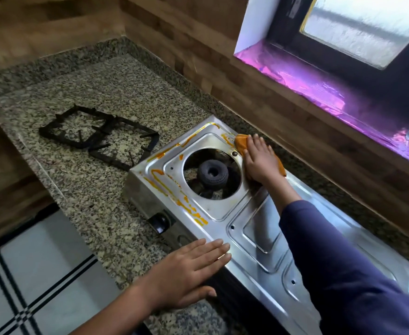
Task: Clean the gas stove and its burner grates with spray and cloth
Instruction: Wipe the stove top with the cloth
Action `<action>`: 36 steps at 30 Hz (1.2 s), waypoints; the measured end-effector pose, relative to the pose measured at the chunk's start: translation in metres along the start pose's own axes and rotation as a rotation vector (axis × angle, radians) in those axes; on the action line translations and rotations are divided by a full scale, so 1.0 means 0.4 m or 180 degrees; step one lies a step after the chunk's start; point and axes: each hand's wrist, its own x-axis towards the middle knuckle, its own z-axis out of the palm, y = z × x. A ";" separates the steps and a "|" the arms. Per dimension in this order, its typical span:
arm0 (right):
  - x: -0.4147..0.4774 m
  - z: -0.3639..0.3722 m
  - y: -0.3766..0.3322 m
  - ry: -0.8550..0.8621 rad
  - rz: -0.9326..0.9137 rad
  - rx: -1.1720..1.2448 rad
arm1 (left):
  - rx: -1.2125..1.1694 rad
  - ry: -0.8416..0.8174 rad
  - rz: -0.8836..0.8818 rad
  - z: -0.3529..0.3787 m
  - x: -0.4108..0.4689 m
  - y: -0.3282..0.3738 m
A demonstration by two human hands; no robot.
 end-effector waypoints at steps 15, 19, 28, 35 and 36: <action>0.058 0.011 0.048 0.0062 -0.1159 0.0920 | -0.0190 0.0055 0.0151 -0.018 -0.003 -0.062; 0.092 0.034 -0.028 0.0034 -0.1088 0.0957 | -0.0156 0.0065 0.0257 -0.024 -0.002 -0.072; -0.171 -0.010 0.125 -0.0201 -0.1400 0.0959 | -0.0229 0.0323 0.0273 -0.012 -0.004 -0.072; -0.252 0.033 0.061 -0.0059 -0.1284 0.1020 | -0.0194 0.0479 0.0301 0.002 -0.004 -0.072; -0.225 0.030 0.050 0.0005 -0.1223 0.0955 | -0.0192 0.0488 0.0302 0.004 -0.004 -0.072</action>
